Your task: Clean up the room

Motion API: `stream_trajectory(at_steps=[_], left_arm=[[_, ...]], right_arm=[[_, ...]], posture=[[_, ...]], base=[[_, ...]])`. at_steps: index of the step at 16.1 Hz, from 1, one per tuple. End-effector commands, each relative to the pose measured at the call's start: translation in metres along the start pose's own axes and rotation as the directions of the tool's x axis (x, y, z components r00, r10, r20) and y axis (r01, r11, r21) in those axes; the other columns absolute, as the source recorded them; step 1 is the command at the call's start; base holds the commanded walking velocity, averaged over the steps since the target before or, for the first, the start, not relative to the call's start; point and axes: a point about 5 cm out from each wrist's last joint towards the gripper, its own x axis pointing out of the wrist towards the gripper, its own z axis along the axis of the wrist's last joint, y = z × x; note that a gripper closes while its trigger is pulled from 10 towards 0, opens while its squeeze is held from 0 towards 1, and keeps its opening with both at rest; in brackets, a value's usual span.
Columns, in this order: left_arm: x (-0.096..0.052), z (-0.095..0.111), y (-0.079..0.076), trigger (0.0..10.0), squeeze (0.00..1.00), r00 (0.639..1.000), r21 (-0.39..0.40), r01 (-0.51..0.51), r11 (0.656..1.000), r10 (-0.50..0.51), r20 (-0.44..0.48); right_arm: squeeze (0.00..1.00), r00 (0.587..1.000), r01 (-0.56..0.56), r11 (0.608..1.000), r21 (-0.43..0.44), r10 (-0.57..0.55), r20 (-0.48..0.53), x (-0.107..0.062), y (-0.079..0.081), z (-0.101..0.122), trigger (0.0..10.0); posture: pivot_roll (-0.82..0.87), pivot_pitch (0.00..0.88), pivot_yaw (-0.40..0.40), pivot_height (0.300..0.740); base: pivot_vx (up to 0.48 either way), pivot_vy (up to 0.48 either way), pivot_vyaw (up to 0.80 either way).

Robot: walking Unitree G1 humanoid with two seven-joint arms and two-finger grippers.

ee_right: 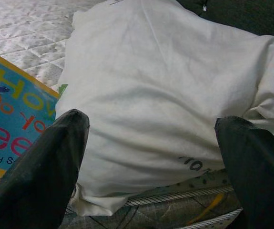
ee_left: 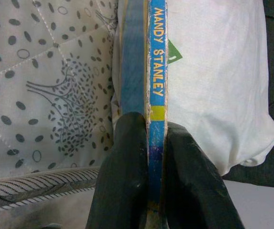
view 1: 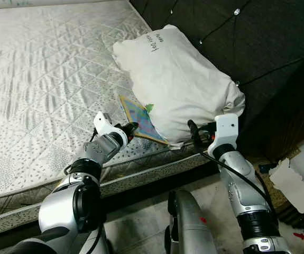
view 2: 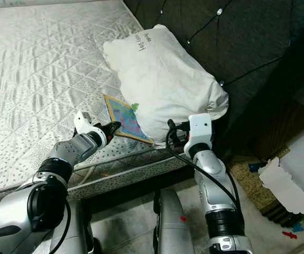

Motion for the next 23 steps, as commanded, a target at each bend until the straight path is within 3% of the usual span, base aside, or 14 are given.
stream_trajectory(at_steps=[1, 5, 11, 12, 13, 15, 18, 19, 20, 23], left_arm=[[0.003, 0.003, -0.014, 10.0, 0.0, 0.999, -0.007, 0.052, 0.999, -0.052, 0.01], [-0.003, -0.005, 0.013, 10.0, 0.0, 0.999, -0.015, -0.033, 0.999, 0.033, -0.014], [-0.015, 0.01, 0.041, 10.0, 0.0, 0.992, 0.04, -0.123, 0.992, 0.122, 0.034], [-0.017, 0.016, 0.044, 10.0, 0.3, 0.989, 0.049, -0.138, 0.989, 0.135, 0.056], [-0.018, 0.017, 0.044, 10.0, 0.49, 0.989, 0.049, -0.136, 0.989, 0.134, 0.06], [-0.02, 0.023, 0.046, 10.0, 0.73, 0.986, 0.057, -0.153, 0.987, 0.149, 0.077], [-0.021, 0.026, 0.05, 10.0, 0.77, 0.981, 0.079, -0.181, 0.98, 0.174, 0.092], [-0.021, 0.026, 0.051, 10.0, 0.83, 0.981, 0.078, -0.18, 0.981, 0.173, 0.09], [-0.022, 0.025, 0.052, 10.0, 1.0, 0.981, 0.079, -0.182, 0.98, 0.175, 0.089], [-0.024, 0.025, 0.059, 10.0, 1.0, 0.975, 0.102, -0.212, 0.972, 0.203, 0.09]], right_arm=[[0.0, 1.0, 0.005, 1.0, -0.005, -0.005, 0.004, 0.001, -0.002, 0.002, 10.0], [0.0, 1.0, 0.01, 1.0, -0.006, -0.01, 0.002, 0.0, -0.002, 0.001, 10.0], [0.0, 1.0, 0.007, 1.0, -0.01, -0.007, 0.0, 0.0, -0.002, 0.0, 10.0], [0.0, 1.0, 0.009, 1.0, -0.012, -0.009, 0.0, 0.0, -0.002, 0.0, 10.0], [0.0, 1.0, 0.009, 1.0, -0.012, -0.009, -0.001, 0.0, -0.002, 0.0, 10.0], [0.0, 1.0, 0.012, 1.0, -0.015, -0.012, -0.003, 0.001, -0.003, 0.0, 10.0], [0.0, 1.0, 0.019, 1.0, -0.013, -0.019, -0.001, 0.001, -0.003, 0.0, 10.0], [0.0, 1.0, 0.02, 1.0, -0.013, -0.02, -0.002, 0.0, -0.003, -0.001, 10.0], [0.0, 1.0, 0.02, 1.0, -0.013, -0.02, -0.002, 0.001, -0.003, 0.0, 10.0], [0.0, 1.0, 0.019, 1.0, -0.013, -0.019, 0.001, 0.002, -0.002, 0.0, 10.0]], posture=[[-0.24, 0.048, -0.07, 0.568], [-0.24, 0.051, -0.07, 0.568], [-0.24, 0.058, -0.078, 0.568], [-0.24, 0.058, -0.08, 0.568], [-0.24, 0.058, -0.08, 0.568], [-0.24, 0.057, -0.079, 0.568], [-0.24, 0.054, -0.076, 0.568], [-0.24, 0.055, -0.075, 0.568], [-0.24, 0.054, -0.075, 0.568], [-0.24, 0.05, -0.075, 0.568]], base=[[0.0, 0.0, 0.0], [0.0, 0.0, 0.0], [0.0, 0.0, 0.0], [0.0, 0.0, 0.0], [0.0, 0.0, 0.0], [0.0, 0.0, 0.0], [0.0, 0.0, 0.0], [0.0, 0.0, 0.0], [0.0, 0.0, 0.0], [0.0, 0.0, 0.0]])
